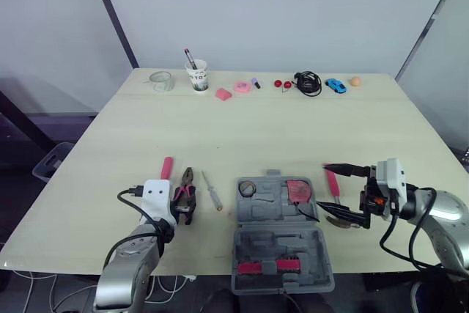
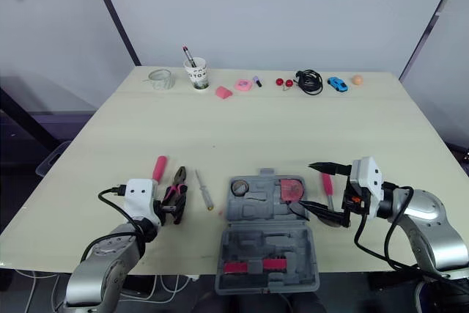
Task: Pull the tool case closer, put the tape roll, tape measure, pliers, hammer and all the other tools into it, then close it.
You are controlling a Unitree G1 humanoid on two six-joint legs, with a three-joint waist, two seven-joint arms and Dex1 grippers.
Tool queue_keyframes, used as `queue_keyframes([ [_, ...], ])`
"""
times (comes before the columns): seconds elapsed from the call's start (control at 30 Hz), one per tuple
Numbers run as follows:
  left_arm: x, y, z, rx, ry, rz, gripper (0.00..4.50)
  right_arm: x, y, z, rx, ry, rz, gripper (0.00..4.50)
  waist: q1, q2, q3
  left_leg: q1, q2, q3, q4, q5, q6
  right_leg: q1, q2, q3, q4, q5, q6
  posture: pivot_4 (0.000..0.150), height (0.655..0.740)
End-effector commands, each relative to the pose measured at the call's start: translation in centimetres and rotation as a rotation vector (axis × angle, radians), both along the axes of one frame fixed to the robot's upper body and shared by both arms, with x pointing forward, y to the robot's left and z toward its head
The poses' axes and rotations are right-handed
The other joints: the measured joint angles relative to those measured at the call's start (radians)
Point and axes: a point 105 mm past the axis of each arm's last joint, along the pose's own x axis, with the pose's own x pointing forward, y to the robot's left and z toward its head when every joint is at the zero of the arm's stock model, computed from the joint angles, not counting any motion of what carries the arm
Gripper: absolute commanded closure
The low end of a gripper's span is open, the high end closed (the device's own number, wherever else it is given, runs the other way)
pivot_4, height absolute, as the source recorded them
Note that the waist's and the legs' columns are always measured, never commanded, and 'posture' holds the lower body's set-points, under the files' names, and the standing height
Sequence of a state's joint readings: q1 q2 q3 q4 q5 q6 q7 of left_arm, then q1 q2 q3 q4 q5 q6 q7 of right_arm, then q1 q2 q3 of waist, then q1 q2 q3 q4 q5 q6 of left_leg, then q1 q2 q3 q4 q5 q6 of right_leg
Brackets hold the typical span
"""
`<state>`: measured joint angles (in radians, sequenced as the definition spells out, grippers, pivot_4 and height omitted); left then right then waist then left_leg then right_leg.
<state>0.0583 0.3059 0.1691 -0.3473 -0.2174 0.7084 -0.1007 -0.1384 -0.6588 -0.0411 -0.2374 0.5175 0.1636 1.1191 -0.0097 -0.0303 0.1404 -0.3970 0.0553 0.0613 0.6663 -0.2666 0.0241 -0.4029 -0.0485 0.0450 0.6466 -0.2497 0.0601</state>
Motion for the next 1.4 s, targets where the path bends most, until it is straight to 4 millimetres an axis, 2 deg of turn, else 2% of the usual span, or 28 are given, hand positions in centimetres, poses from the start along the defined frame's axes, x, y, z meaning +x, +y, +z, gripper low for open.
queue_keyframes([
  [0.03, 0.3, -0.4, 0.9, 0.022, -0.025, -0.014, 0.00, 0.3, 0.8, 1.0, 0.002, -0.034, 0.023, 0.05, 0.000, 0.000, 0.000, 0.000, 0.000, 0.000, 0.000, 0.000, 0.000, 0.000, 0.000, 0.000, 0.000, 0.000, 0.000, 0.150, 0.7400],
  [0.2, 0.8, -0.3, 0.6, 0.025, -0.014, -0.007, 0.00, 0.5, 1.6, 1.4, 0.010, -0.039, 0.032, 0.05, 0.001, 0.000, 0.000, 0.000, 0.000, -0.001, 0.000, 0.000, 0.000, 0.000, 0.000, -0.001, 0.000, 0.000, 0.000, 0.150, 0.7400],
  [0.6, 2.3, -0.5, -0.1, 0.029, 0.030, 0.030, 0.00, 0.6, 1.8, 1.5, 0.009, -0.046, 0.030, 0.05, 0.000, 0.000, 0.000, -0.001, 0.000, -0.002, 0.001, 0.000, 0.000, 0.001, 0.000, -0.002, 0.000, 0.000, 0.000, 0.150, 0.7400],
  [1.17, 3.1, -0.6, -0.2, 0.034, 0.026, 0.038, 0.00, 0.4, 1.8, 0.1, -0.001, -0.037, 0.033, 0.05, 0.000, 0.000, 0.000, -0.001, 0.000, -0.002, 0.001, 0.000, 0.000, 0.001, 0.000, -0.002, 0.000, 0.000, 0.000, 0.150, 0.7400],
  [1.2, 3.1, -0.6, -0.2, 0.034, 0.027, 0.037, 0.52, 0.4, 1.8, 0.1, -0.001, -0.037, 0.033, 0.00, 0.000, 0.000, 0.000, -0.001, 0.000, -0.002, 0.001, 0.000, 0.000, 0.001, 0.000, -0.002, 0.000, 0.000, 0.000, 0.150, 0.7400],
  [1.23, 3.1, -0.6, -0.3, 0.034, 0.028, 0.036, 0.65, 0.4, 1.8, 0.0, -0.001, -0.037, 0.034, 0.00, 0.000, 0.000, 0.000, -0.001, 0.000, -0.002, 0.001, 0.000, 0.000, 0.001, 0.000, -0.002, 0.000, 0.000, 0.000, 0.150, 0.7400],
  [1.3, 3.1, -0.6, -0.3, 0.036, 0.027, 0.036, 1.79, 0.4, 1.7, 0.0, -0.002, -0.037, 0.036, 0.00, 0.000, 0.000, 0.000, -0.001, 0.000, -0.002, 0.001, 0.000, 0.000, 0.001, 0.000, -0.002, 0.000, 0.000, 0.000, 0.150, 0.7400],
  [1.33, 3.1, -0.6, -0.3, 0.037, 0.026, 0.036, 2.04, 0.4, 1.7, 0.0, -0.002, -0.037, 0.037, 0.00, 0.000, 0.000, 0.000, -0.001, 0.000, -0.002, 0.001, 0.000, 0.000, 0.001, 0.000, -0.002, 0.000, 0.000, 0.000, 0.150, 0.7400],
  [1.4, 3.2, -0.6, -0.4, 0.042, 0.025, 0.031, 2.06, 0.3, 1.6, 0.0, -0.001, -0.036, 0.039, 0.00, 0.000, 0.000, 0.000, 0.000, 0.000, -0.002, 0.001, 0.000, 0.000, 0.001, 0.000, -0.002, 0.000, 0.000, 0.000, 0.150, 0.7400],
])
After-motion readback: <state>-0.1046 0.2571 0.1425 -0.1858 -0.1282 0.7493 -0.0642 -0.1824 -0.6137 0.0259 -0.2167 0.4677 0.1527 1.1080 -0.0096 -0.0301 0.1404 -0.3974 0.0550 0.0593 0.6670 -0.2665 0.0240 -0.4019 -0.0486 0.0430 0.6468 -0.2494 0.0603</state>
